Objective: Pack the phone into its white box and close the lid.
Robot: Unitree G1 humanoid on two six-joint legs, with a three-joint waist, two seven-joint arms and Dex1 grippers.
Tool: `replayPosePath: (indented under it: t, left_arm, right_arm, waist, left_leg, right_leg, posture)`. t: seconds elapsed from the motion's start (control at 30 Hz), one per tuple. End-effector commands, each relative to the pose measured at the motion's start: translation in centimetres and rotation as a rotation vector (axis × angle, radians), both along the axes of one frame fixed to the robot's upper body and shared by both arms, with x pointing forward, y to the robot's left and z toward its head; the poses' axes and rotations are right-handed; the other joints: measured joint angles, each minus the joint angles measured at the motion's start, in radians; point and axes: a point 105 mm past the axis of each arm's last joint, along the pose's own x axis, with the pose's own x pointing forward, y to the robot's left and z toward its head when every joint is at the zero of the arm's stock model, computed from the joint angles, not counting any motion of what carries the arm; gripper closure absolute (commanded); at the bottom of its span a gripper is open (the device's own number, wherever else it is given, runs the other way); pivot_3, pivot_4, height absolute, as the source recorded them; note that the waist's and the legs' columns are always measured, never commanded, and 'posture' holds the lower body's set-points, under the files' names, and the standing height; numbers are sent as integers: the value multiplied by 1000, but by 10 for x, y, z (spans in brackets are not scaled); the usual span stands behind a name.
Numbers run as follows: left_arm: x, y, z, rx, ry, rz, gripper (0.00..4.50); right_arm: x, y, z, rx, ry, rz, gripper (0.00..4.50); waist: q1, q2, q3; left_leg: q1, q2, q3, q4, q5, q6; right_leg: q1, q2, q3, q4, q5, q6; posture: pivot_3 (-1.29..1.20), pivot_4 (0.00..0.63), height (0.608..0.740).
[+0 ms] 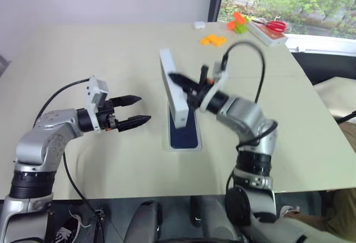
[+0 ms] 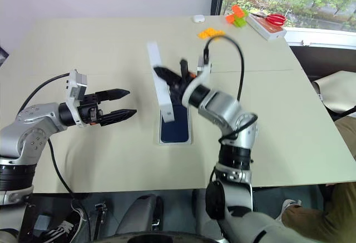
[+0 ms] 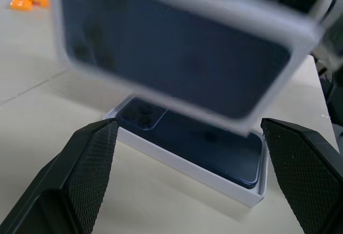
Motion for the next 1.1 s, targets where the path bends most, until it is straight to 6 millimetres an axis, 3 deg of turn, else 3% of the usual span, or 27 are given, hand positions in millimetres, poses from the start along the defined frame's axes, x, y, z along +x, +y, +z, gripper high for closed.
replayPosePath:
  t: [0.03,0.53,0.7,0.87,1.1]
  left_arm:
    - [-3,-3,10,-7,-40,-14,0]
    - [-1,-4,11,-42,-34,4,0]
    - [-3,-6,8,-24,-37,-4,0]
    - [-5,-9,6,-19,-33,-1,0]
    - [0,-10,-3,2,-16,34,0]
  right_arm:
    - [-14,16,27,117,-64,61,4444]
    - [-19,16,-14,281,109,69,4444]
    - [-6,17,-32,214,114,22,4444]
    - [-8,8,-43,177,91,4,4444]
    - [-13,-6,-43,147,32,-15,4444]
  waist:
    - [-4,0,0]
    - [1,0,0]
    - [1,0,0]
    - [4,0,0]
    - [5,0,0]
  left_leg:
    - [1,0,1,0,0,0]
    - [1,7,-1,0,0,0]
    - [1,7,-1,0,0,0]
    - [1,7,-1,0,0,0]
    - [1,7,0,0,0,0]
  right_leg:
    - [0,0,1,0,0,0]
    - [0,8,1,0,0,0]
    - [0,9,1,0,0,-1]
    - [0,9,1,-1,0,-1]
    - [0,8,1,-1,0,-1]
  posture:
    - [0,150,740]
    - [0,150,740]
    - [0,150,740]
    - [0,150,740]
    - [0,150,740]
